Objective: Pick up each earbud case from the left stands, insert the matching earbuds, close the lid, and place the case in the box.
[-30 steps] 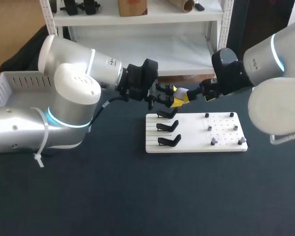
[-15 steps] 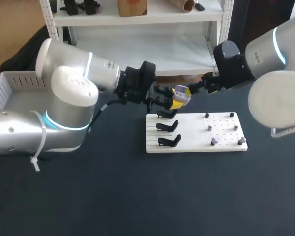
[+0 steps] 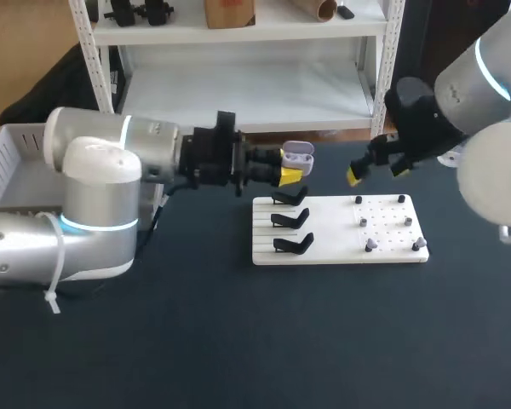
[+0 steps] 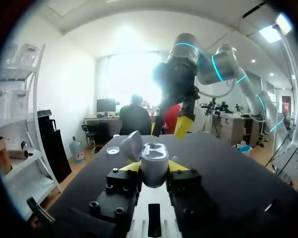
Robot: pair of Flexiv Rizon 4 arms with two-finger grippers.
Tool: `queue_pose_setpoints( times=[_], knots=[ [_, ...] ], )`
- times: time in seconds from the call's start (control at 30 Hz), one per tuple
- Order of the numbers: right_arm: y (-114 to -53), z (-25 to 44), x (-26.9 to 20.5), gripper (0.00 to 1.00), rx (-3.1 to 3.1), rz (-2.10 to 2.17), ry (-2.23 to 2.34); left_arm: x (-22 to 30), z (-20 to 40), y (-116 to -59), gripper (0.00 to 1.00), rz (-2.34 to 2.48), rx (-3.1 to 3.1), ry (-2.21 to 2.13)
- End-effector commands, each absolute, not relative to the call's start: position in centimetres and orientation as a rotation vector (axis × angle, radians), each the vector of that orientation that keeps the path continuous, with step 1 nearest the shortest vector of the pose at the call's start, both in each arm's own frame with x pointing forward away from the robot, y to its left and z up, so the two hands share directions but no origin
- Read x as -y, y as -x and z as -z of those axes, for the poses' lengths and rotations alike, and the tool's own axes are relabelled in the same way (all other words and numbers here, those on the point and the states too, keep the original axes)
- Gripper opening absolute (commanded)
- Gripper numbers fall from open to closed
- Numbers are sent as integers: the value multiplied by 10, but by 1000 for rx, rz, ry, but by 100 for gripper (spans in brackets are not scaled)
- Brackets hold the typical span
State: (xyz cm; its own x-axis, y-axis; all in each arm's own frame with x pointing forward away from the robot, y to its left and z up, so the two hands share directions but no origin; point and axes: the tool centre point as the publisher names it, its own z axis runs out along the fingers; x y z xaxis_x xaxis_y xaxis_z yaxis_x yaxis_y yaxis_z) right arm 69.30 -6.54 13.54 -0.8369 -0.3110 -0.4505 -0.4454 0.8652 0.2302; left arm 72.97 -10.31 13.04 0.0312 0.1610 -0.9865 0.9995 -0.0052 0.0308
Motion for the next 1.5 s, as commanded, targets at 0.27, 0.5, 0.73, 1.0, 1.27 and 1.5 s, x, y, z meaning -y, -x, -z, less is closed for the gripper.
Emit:
queue_pose_setpoints(
  times=[0.27, 0.5, 0.73, 1.0, 1.27, 1.5],
  knots=[
    [-633, -109, 92, 100, -2766, -74, 413, 76, -149, -714, 0, 1149, -1309, -1208],
    [-611, -88, 106, 100, -2838, 41, 353, 76, -152, -714, 0, 1157, -1343, -1221],
    [-601, -77, 115, 100, -2892, 123, 385, 76, -153, -715, 0, 1158, -1355, -1223],
    [-603, -64, 130, 85, -2879, 181, 442, 76, -153, -715, 0, 1158, -1355, -1223],
    [-612, -54, 132, 43, -2877, 163, 503, 76, -153, -715, 0, 1158, -1355, -1223],
    [-620, -46, 135, 40, -2891, 183, 549, 76, -153, -715, 0, 1158, -1355, -1223]
  ],
)
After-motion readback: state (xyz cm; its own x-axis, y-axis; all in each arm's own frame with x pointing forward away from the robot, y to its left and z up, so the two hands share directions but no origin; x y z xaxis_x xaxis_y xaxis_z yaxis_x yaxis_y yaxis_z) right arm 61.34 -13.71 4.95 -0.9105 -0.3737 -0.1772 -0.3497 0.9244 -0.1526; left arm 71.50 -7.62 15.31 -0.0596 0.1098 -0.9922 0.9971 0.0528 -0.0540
